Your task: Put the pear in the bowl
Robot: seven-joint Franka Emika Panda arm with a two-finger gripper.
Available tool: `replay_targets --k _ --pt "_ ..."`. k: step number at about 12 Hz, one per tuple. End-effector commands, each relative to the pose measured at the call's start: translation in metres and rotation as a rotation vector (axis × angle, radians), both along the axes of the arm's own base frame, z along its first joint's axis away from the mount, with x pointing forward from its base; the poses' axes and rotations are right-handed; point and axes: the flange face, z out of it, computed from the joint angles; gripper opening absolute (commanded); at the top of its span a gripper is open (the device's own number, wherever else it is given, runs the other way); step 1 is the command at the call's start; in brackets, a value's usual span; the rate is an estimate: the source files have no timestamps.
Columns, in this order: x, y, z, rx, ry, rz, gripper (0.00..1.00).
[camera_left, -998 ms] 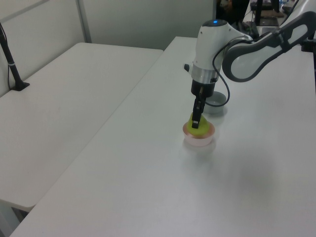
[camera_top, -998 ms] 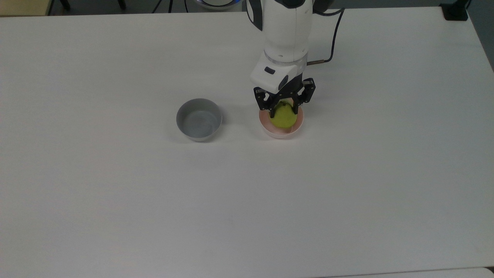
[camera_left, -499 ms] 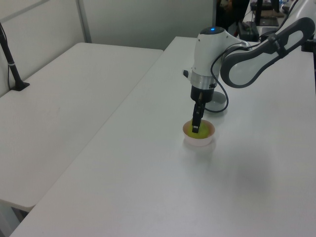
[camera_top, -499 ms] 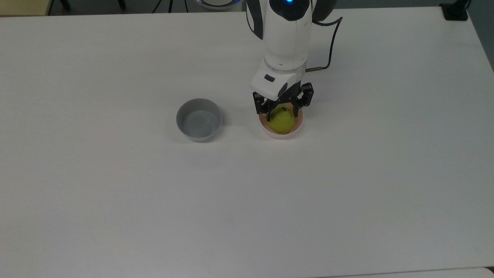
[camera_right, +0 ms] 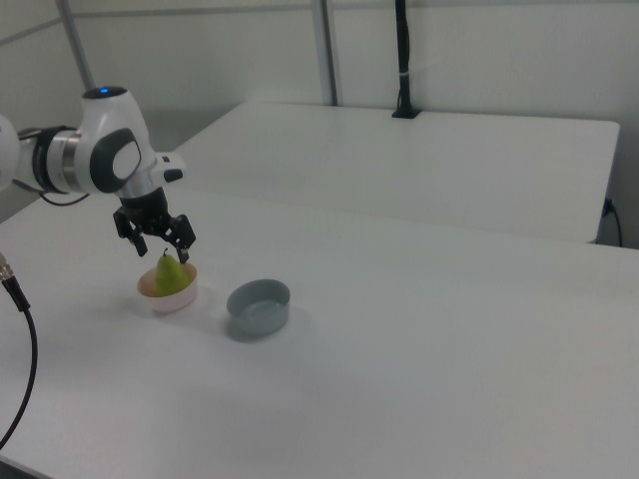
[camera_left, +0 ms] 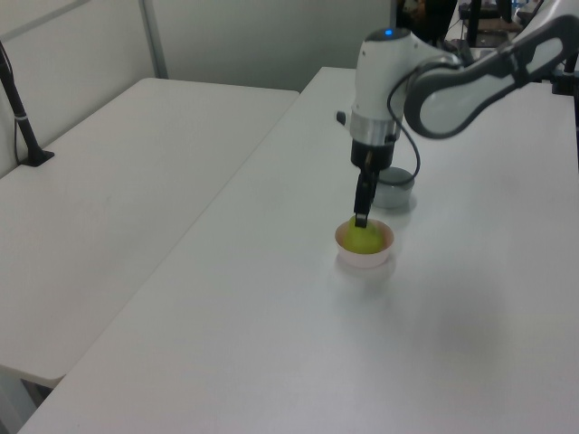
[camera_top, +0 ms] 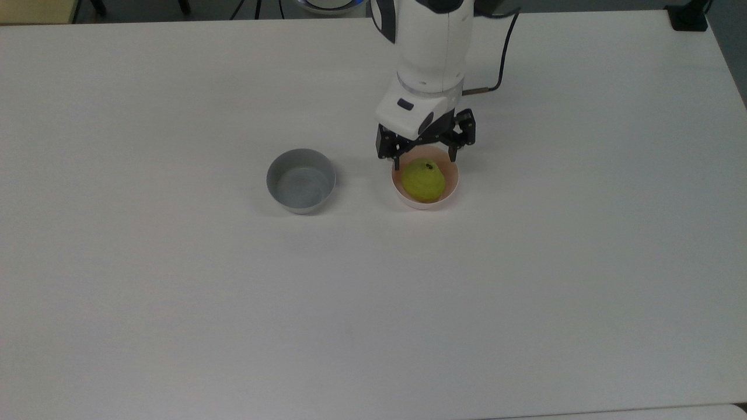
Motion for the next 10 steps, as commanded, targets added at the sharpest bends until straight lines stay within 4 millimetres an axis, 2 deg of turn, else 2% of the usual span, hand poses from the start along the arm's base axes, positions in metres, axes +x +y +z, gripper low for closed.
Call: replay_targets --k 1,2,4,6,8,10 --pt "-0.018 -0.031 0.076 -0.037 0.061 -0.054 1.0" --pt "-0.025 -0.044 0.096 -0.039 0.064 -0.071 1.0" --pt "-0.038 -0.066 0.124 -0.045 0.087 -0.103 1.0" --pt "-0.052 -0.099 0.162 -0.05 0.121 -0.156 1.0" --pt "-0.07 -0.132 0.189 -0.053 0.153 -0.212 1.0" --pt "-0.082 -0.159 0.203 -0.046 0.17 -0.261 1.0"
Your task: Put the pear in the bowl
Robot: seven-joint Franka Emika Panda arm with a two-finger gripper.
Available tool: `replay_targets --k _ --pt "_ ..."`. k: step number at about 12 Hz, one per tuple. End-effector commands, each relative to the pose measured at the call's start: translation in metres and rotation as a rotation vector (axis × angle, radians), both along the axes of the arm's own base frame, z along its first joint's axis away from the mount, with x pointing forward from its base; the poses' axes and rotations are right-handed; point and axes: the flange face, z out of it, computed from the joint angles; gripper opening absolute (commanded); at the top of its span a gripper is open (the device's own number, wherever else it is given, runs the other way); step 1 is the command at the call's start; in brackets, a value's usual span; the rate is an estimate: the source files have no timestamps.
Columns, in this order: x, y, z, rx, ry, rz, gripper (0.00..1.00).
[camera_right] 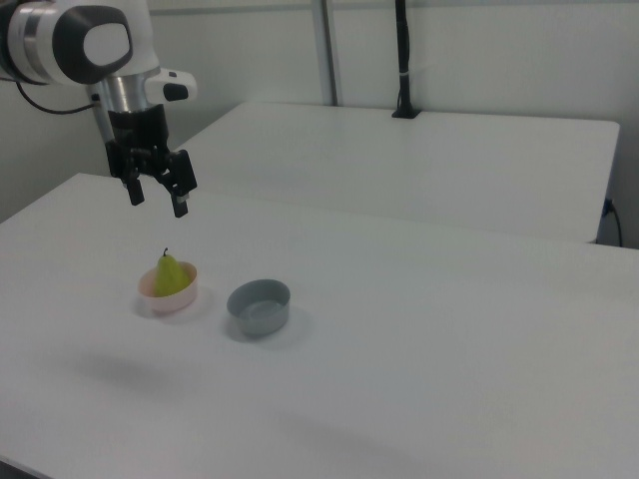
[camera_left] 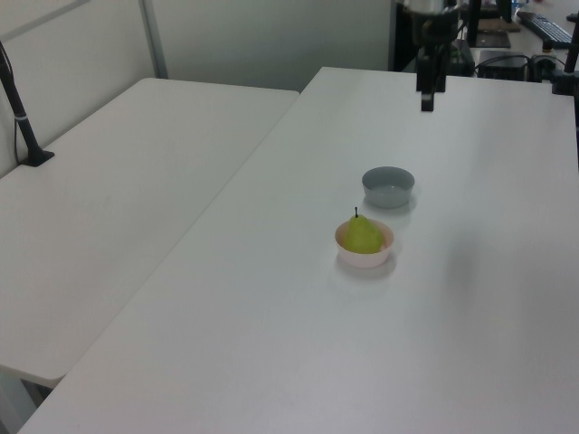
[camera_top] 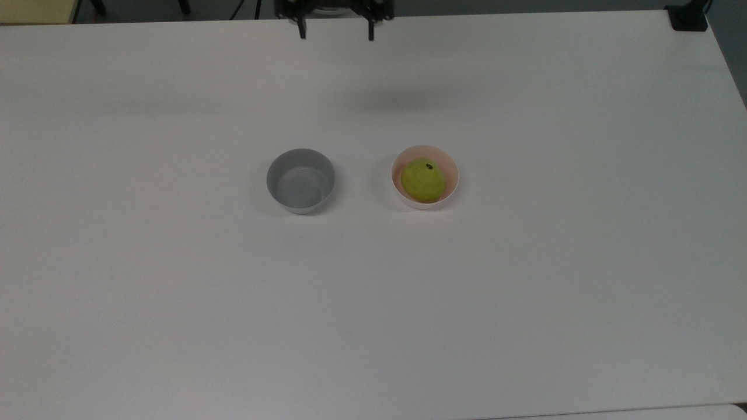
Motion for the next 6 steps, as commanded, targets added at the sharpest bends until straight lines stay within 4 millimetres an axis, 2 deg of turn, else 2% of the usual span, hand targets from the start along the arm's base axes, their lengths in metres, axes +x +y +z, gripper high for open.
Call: replay_targets --k 1,4,5,6 --pt "-0.021 -0.029 0.021 -0.009 0.022 -0.06 1.0" --pt "-0.018 -0.066 0.027 0.013 -0.005 -0.017 1.0" --pt "-0.014 -0.077 0.038 0.04 -0.041 0.003 1.0" --pt "-0.013 -0.089 0.039 0.046 -0.05 0.041 1.0"
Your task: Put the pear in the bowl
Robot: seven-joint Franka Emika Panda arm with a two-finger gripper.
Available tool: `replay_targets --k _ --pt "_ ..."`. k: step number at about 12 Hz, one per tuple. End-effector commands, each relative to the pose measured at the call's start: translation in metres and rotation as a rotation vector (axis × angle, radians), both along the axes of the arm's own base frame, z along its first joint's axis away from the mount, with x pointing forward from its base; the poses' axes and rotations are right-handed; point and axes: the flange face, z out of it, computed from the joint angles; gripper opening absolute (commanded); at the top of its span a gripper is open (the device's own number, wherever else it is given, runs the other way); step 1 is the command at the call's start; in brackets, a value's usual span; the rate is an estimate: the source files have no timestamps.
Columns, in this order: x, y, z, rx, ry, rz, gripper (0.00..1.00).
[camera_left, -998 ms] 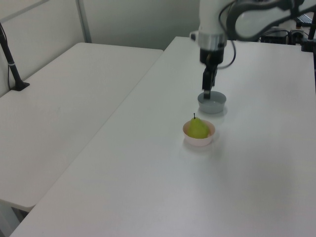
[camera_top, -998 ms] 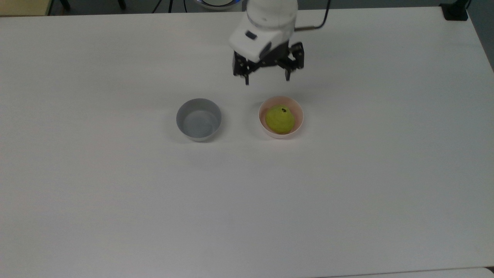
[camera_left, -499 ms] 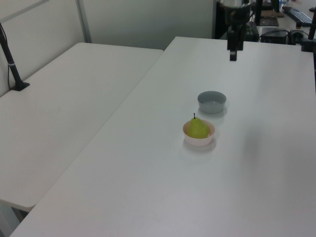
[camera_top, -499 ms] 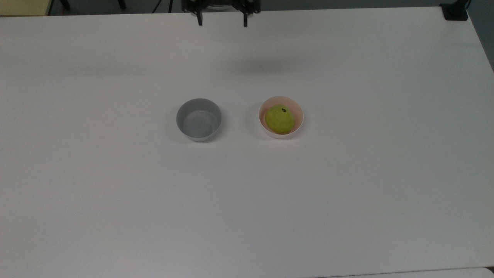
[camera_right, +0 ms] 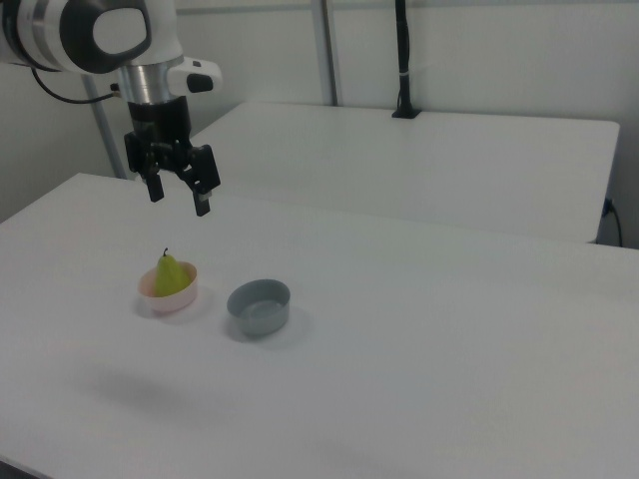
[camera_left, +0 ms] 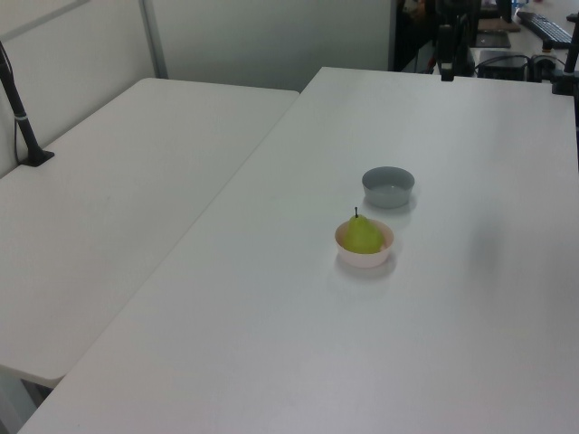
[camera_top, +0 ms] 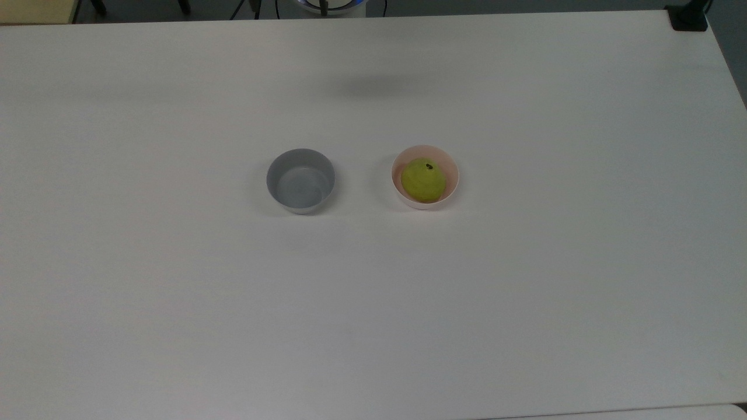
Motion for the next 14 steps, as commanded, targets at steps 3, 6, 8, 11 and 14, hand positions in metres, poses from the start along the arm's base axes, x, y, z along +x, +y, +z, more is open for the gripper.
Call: replay_targets --k 3,6,8,11,14 --pt "0.021 -0.044 0.013 0.015 -0.153 0.137 1.0" --pt "0.029 -0.051 0.012 0.042 -0.208 0.097 1.0" --pt "0.03 -0.05 0.009 0.035 -0.196 0.108 1.0" --pt "0.032 -0.045 0.007 0.035 -0.191 0.115 1.0" --pt "0.031 -0.044 0.007 0.036 -0.189 0.116 1.0"
